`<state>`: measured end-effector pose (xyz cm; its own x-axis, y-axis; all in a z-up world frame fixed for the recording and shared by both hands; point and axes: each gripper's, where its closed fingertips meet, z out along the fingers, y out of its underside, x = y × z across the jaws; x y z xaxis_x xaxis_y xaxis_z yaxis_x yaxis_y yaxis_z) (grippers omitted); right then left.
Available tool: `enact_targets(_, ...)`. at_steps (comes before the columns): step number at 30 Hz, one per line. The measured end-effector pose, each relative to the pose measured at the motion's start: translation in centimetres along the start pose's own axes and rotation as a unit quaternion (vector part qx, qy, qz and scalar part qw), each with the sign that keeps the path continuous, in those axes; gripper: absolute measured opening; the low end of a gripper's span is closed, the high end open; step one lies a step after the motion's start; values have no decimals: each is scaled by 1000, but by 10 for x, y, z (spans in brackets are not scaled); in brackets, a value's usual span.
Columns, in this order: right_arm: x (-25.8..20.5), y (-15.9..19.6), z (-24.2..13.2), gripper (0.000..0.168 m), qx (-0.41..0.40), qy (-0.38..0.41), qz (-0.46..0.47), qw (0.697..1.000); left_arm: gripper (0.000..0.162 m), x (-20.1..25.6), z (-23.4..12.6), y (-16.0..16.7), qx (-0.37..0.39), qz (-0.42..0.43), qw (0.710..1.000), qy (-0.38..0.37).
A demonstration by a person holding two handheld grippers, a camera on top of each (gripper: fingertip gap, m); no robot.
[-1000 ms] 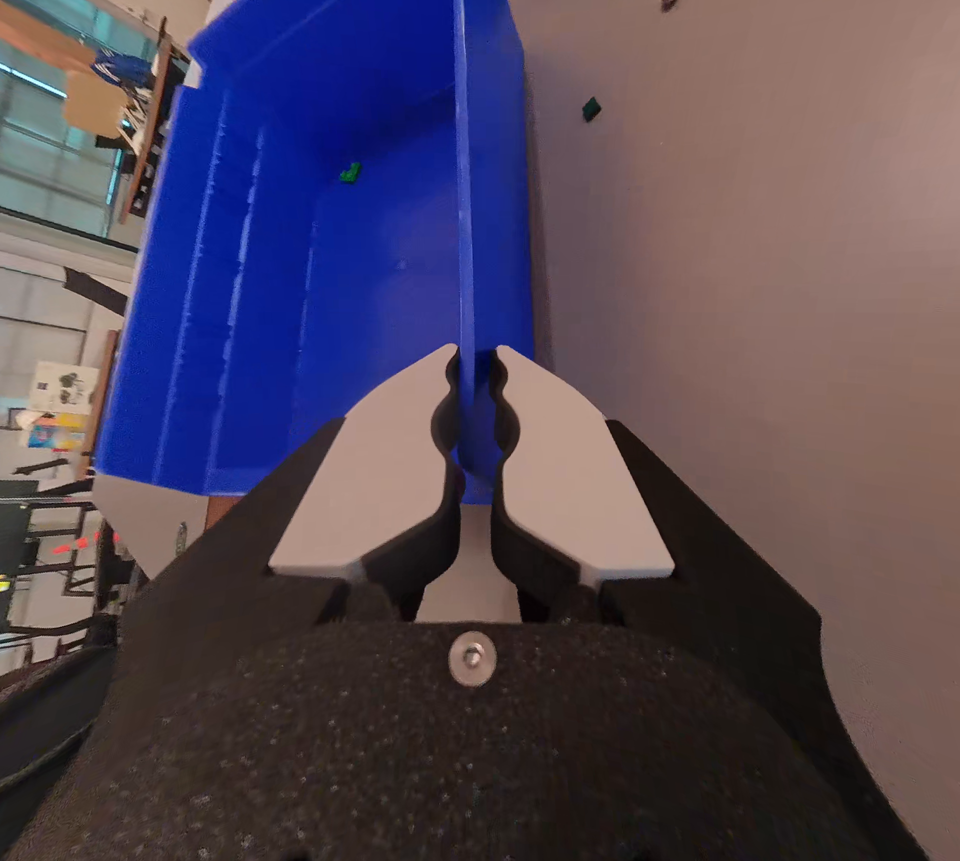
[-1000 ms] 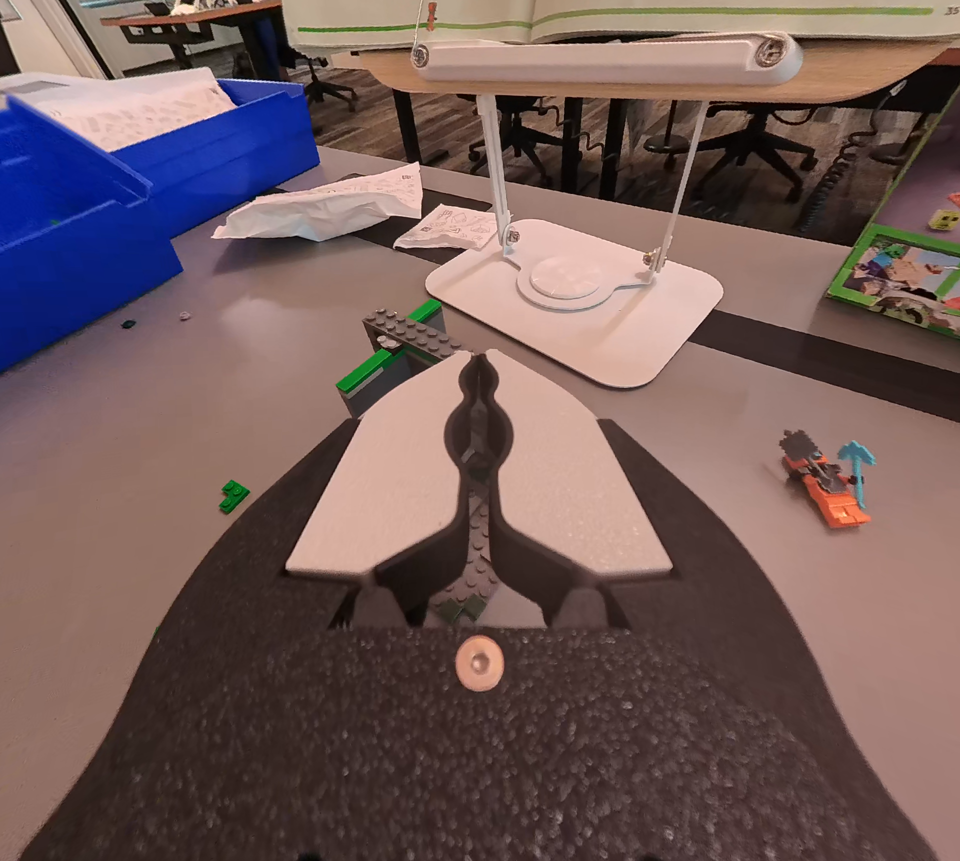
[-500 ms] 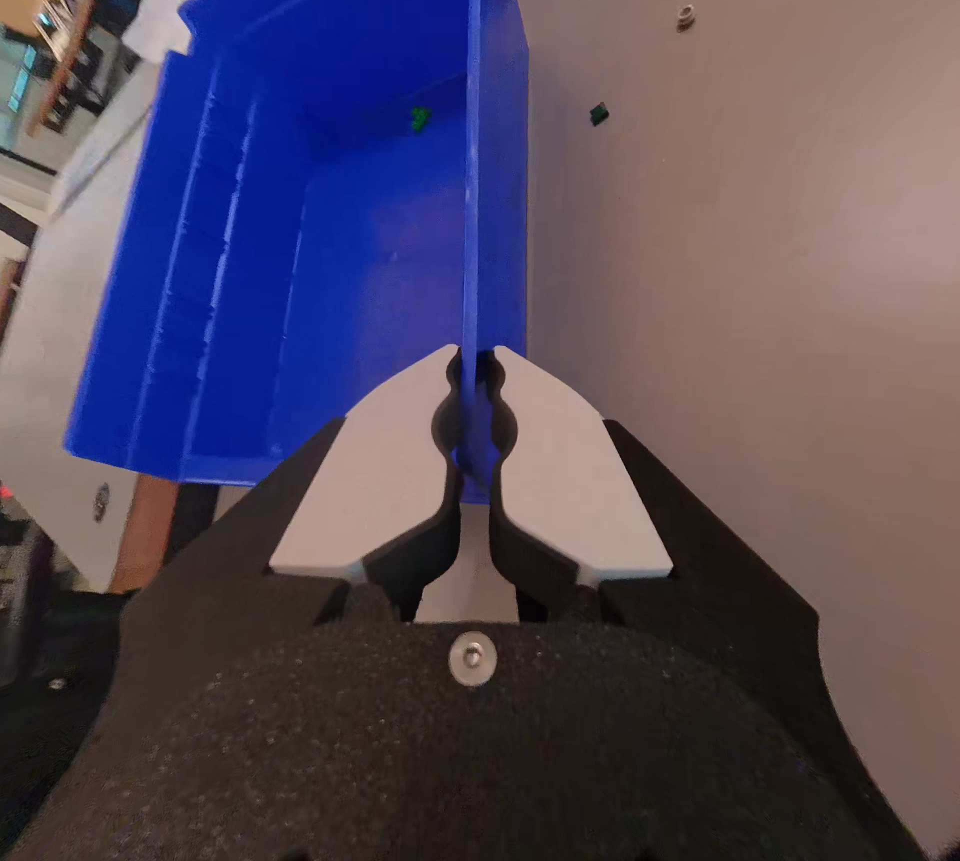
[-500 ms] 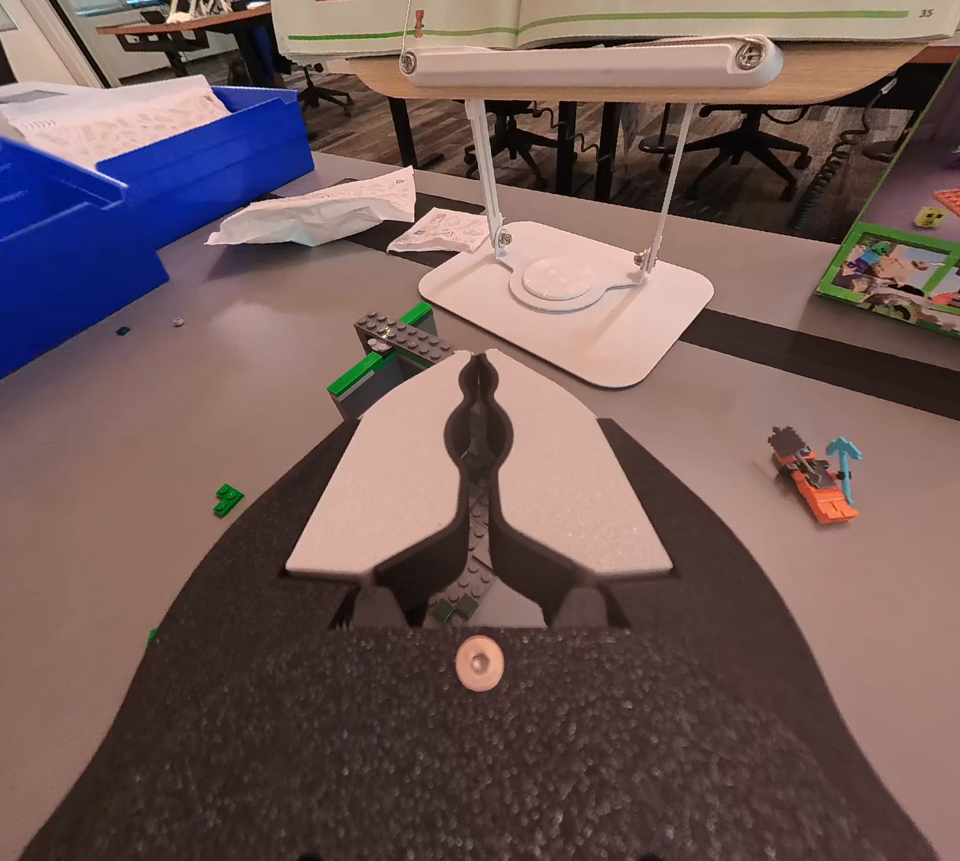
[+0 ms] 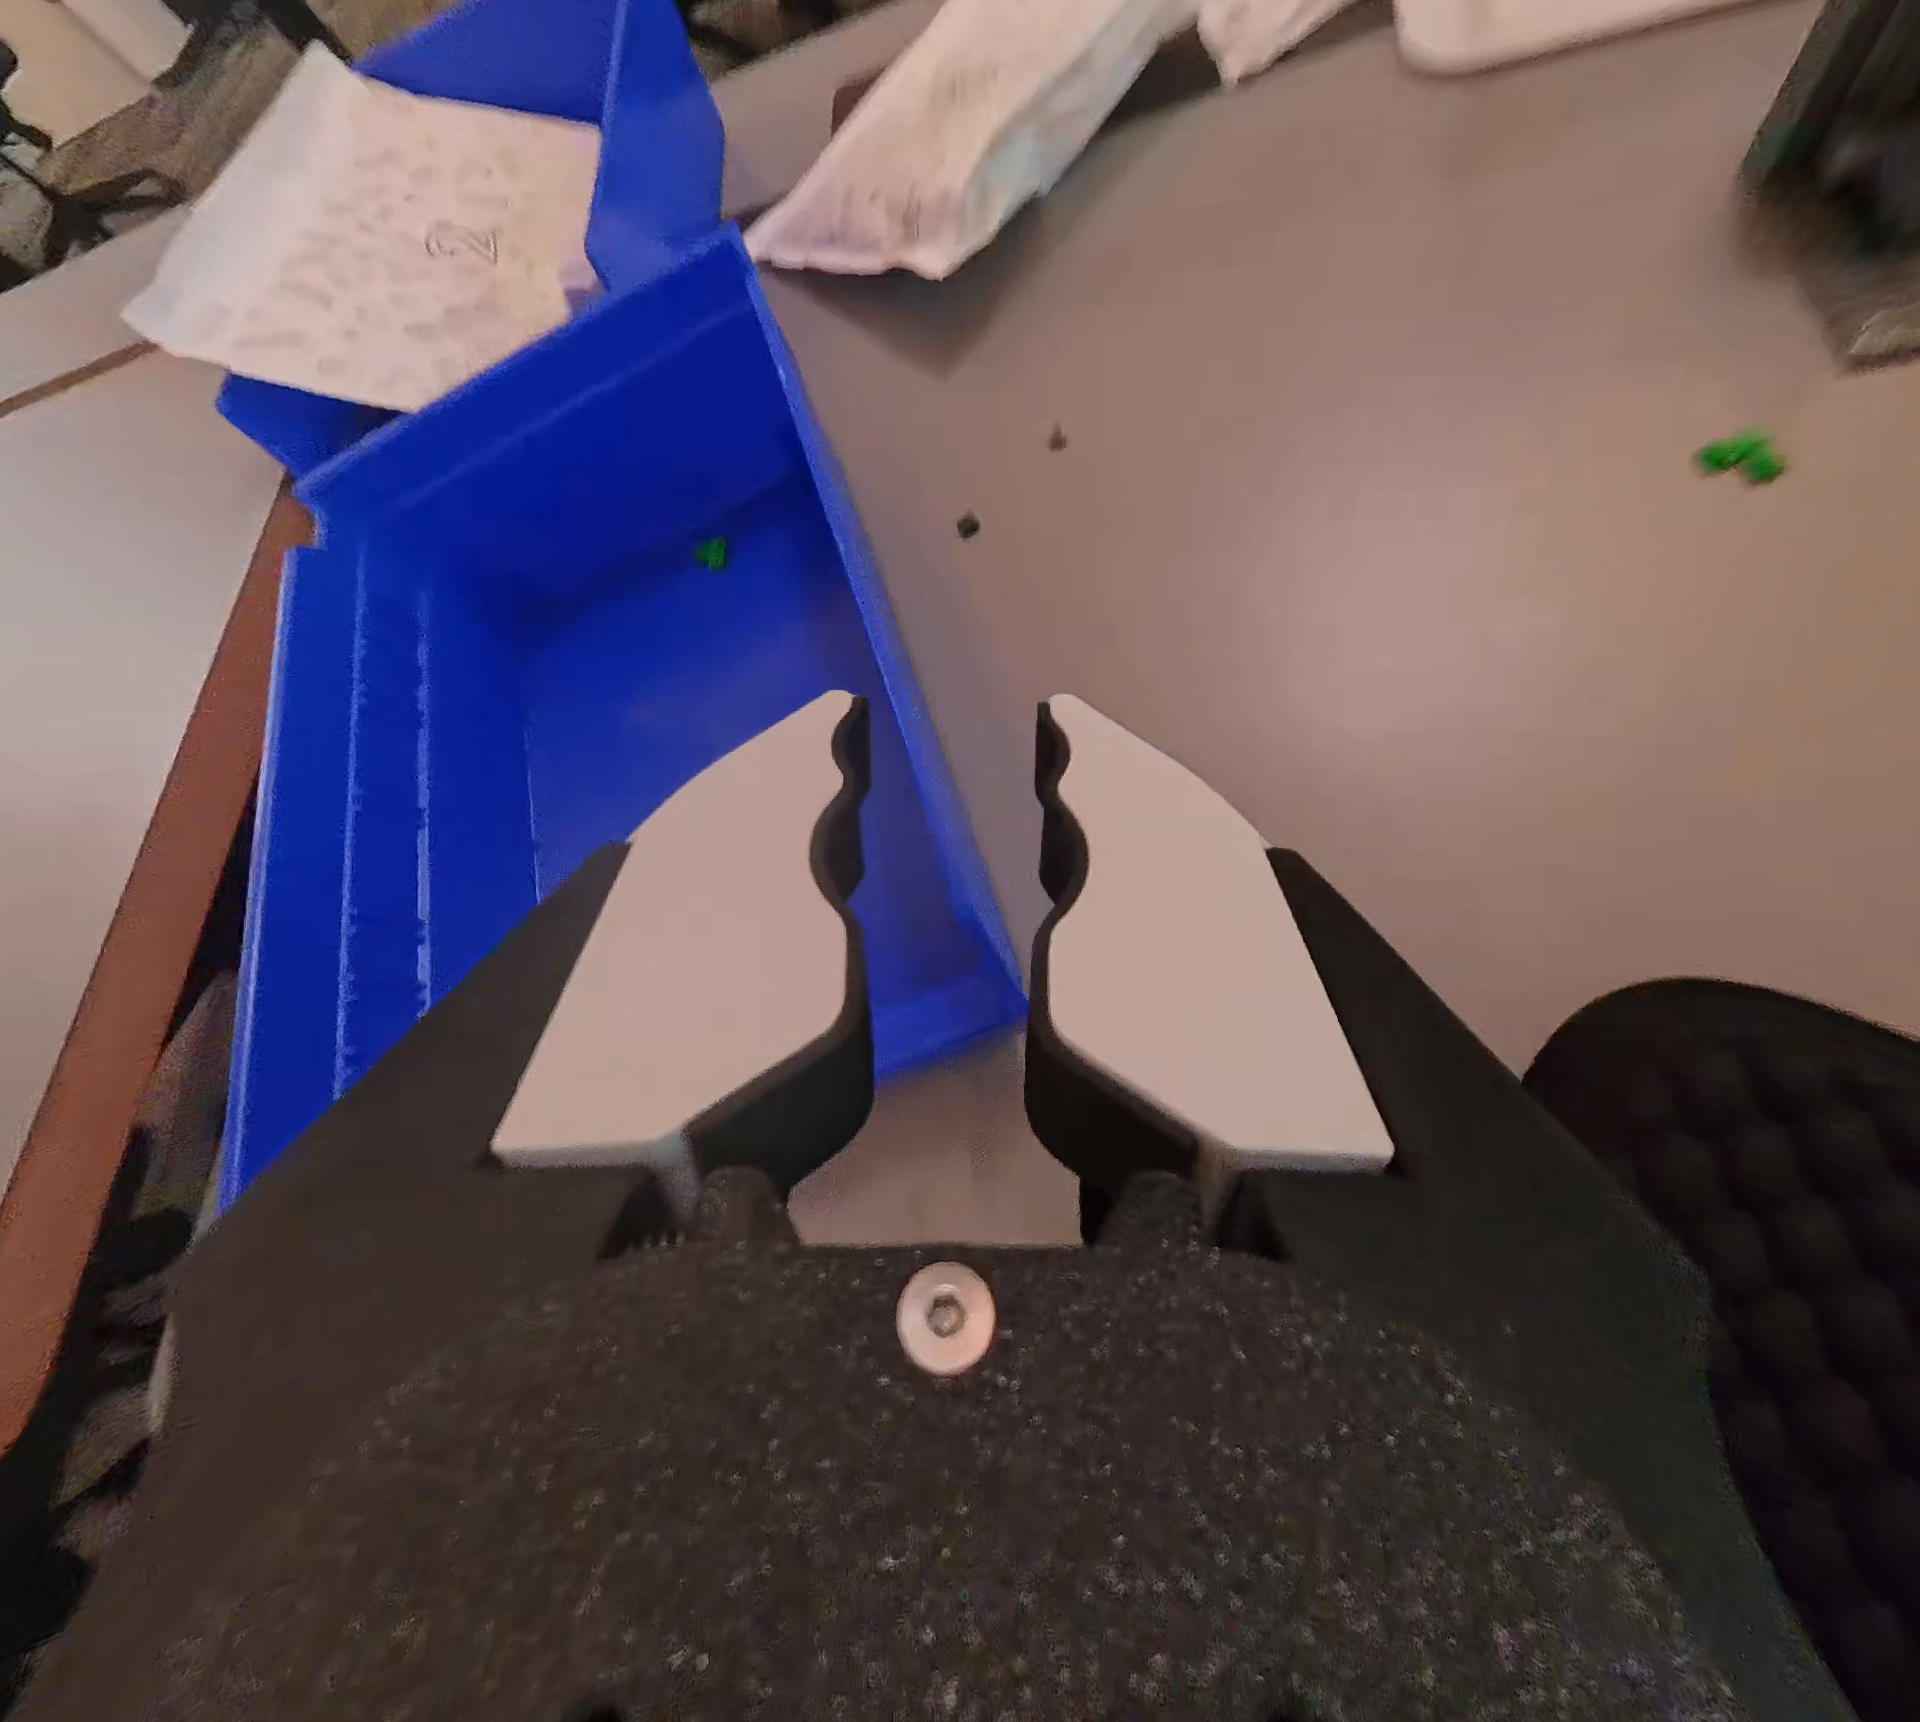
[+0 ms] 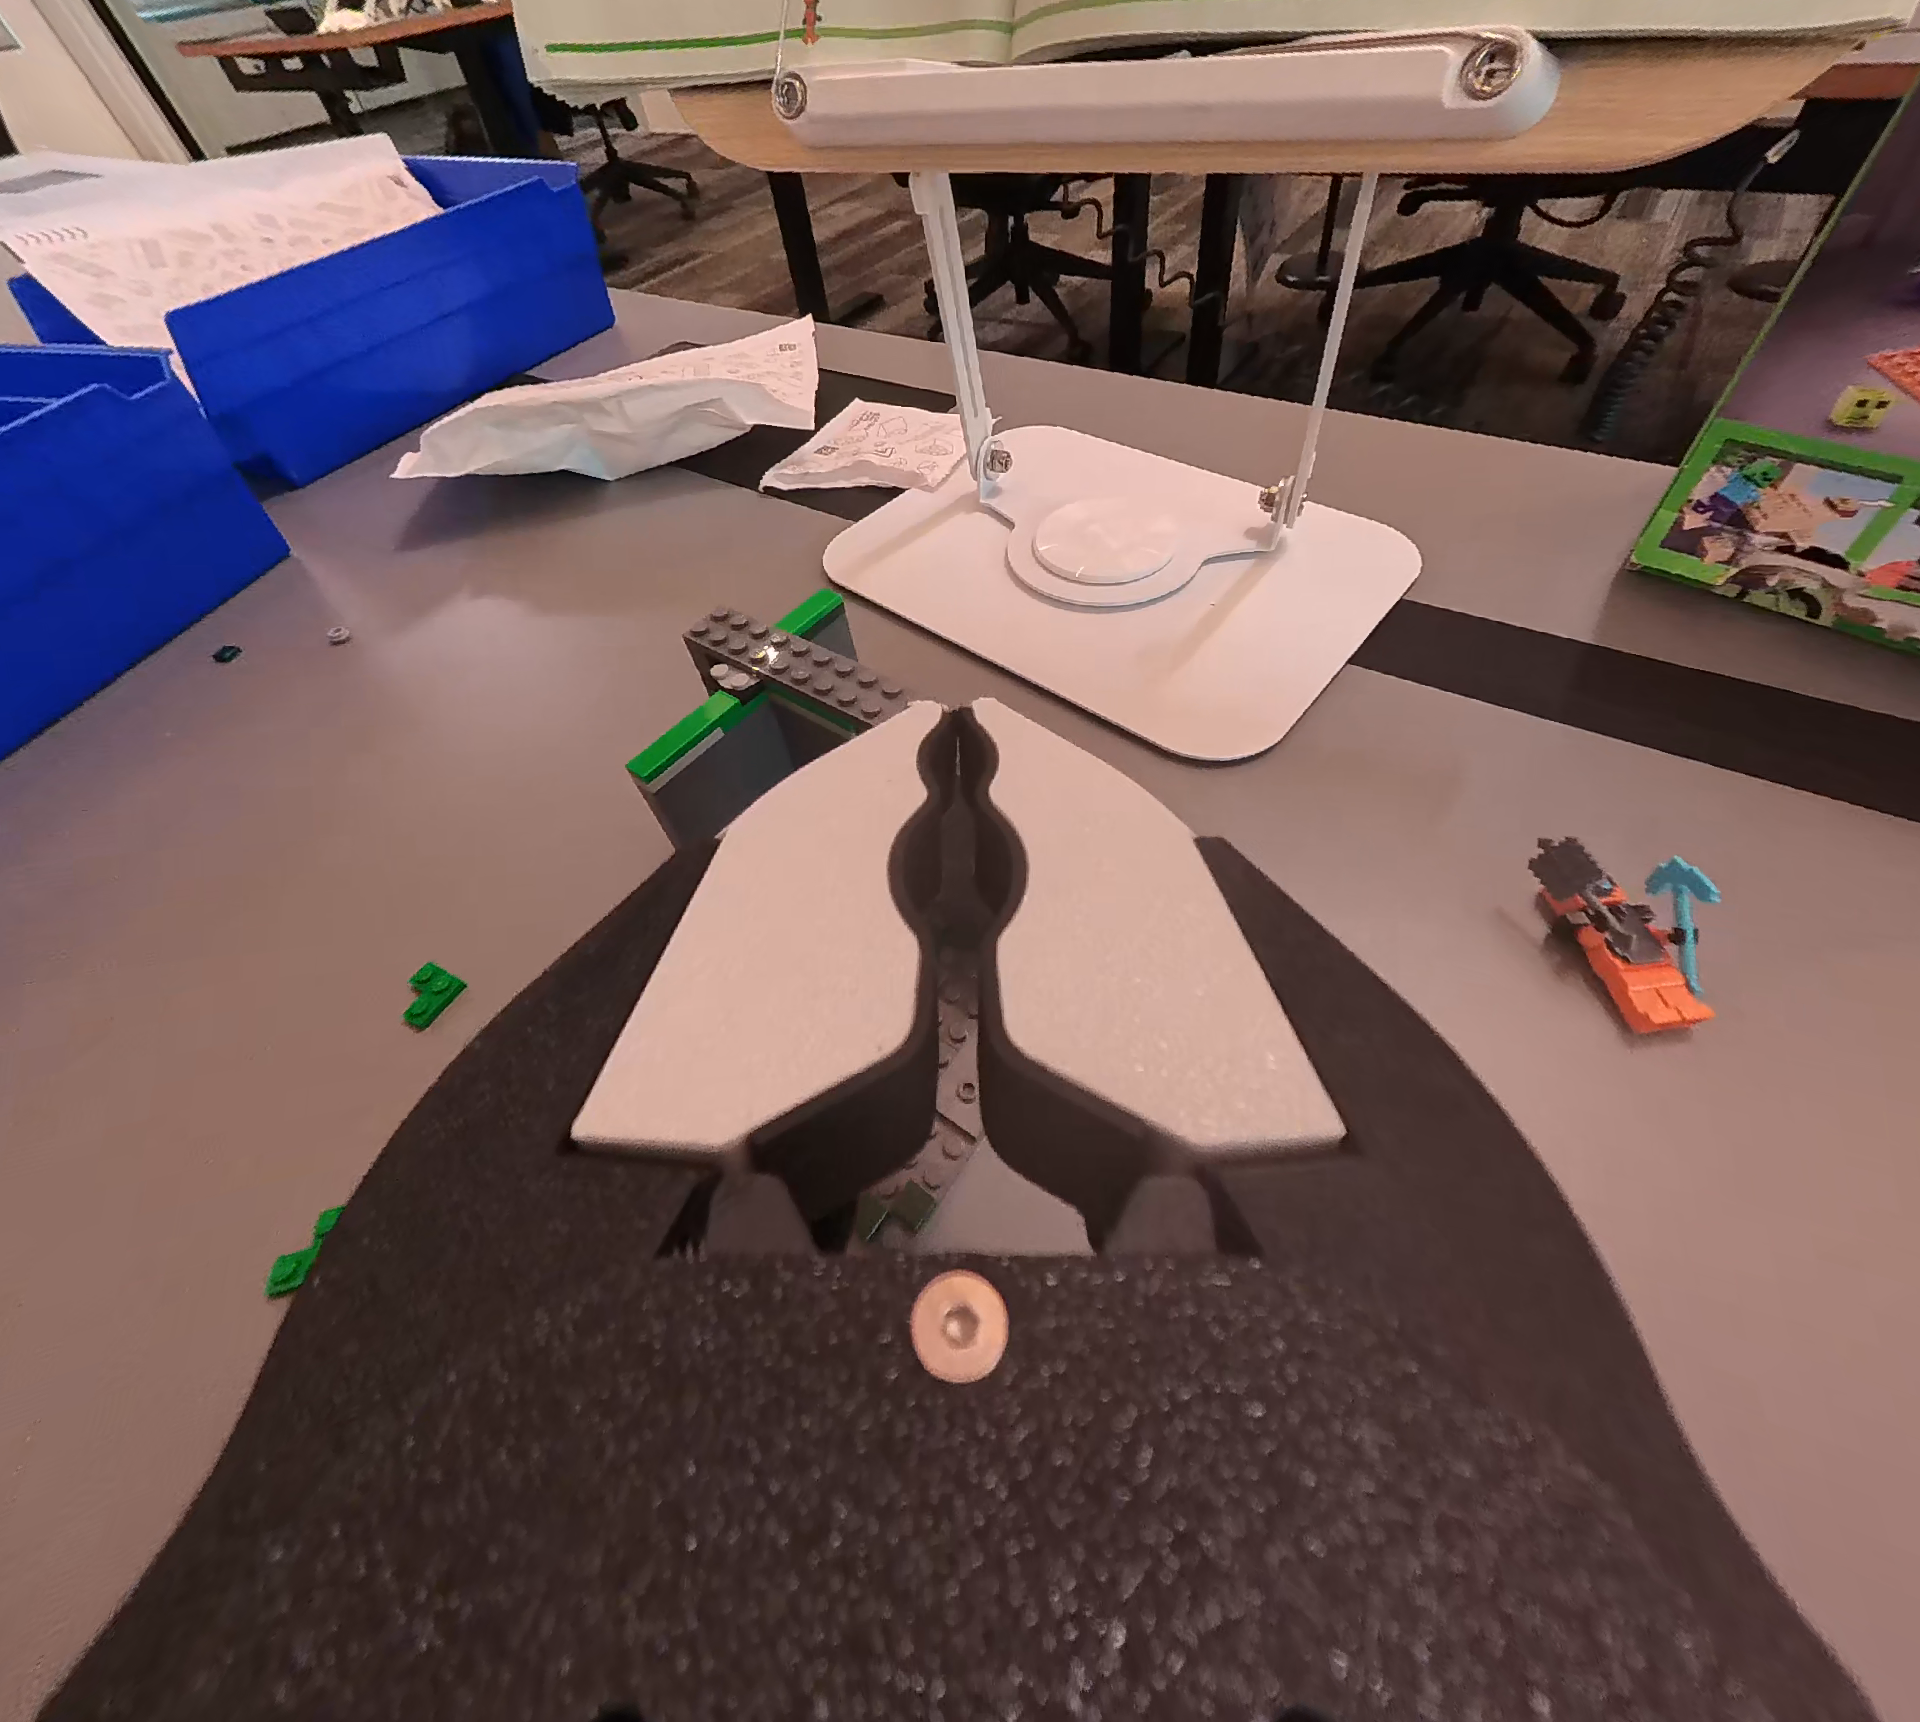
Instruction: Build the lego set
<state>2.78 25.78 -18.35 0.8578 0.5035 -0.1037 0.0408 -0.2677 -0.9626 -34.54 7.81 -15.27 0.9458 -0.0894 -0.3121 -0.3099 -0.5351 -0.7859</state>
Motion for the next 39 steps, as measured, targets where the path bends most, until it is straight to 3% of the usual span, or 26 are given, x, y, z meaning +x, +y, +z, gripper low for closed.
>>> enact_targets(4,-3,2,2,0,-3,-4,1,1000,25,-33,-4,-22,46,-43,998,9)
enact_targets(9,-5,2,3,0,-3,-9,1,1000,25,-92,41,-27,31,-95,995,8)
enact_targets(16,-5,3,3,1,-1,-10,-4,1000,28,-128,145,9,-35,-152,987,41)
enact_targets(21,-7,5,4,1,-3,-11,-12,1000,35,-133,197,48,-83,-159,982,53)
enact_targets(30,-1,5,3,1,-4,-2,-16,1000,37,-139,223,69,-102,-136,983,70)
enact_targets(39,1,9,5,1,-11,3,-27,1000,35,-120,242,60,-126,-82,982,110)
